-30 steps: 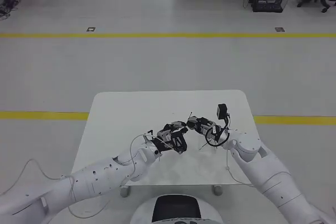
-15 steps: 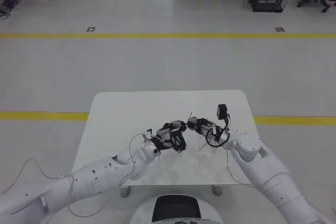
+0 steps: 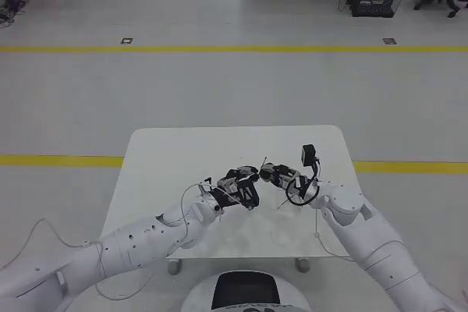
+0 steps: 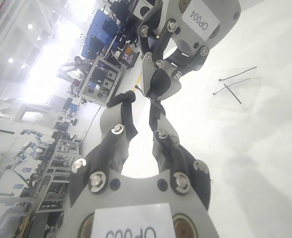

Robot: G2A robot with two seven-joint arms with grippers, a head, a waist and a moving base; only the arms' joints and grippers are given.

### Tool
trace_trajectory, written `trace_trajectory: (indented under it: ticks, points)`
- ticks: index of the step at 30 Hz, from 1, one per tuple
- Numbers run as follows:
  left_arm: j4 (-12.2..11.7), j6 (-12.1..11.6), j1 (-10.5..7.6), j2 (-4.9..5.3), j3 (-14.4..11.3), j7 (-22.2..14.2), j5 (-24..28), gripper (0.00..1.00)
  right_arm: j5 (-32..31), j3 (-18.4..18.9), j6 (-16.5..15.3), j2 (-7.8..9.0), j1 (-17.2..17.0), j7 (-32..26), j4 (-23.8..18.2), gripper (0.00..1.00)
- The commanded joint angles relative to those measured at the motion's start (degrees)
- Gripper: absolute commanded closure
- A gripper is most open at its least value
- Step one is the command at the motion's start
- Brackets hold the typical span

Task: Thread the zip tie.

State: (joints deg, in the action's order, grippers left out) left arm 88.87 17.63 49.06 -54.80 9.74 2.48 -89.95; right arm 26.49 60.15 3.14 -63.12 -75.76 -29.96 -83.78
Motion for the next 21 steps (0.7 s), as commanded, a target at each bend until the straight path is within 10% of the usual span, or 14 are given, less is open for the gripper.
trace_trajectory:
  ticks: [1,21]
  points:
    - [-0.09,-0.16,-0.09,-0.01,0.00,-0.15,0.00,0.82,-0.14,0.04,0.03,-0.06,-0.04,0.03,-0.02,1.00]
    - [-0.28,-2.32,-1.10,-0.15,0.00,-1.20,0.00,0.89,-1.76,0.86,0.20,-0.66,-0.81,0.46,-0.51,1.00]
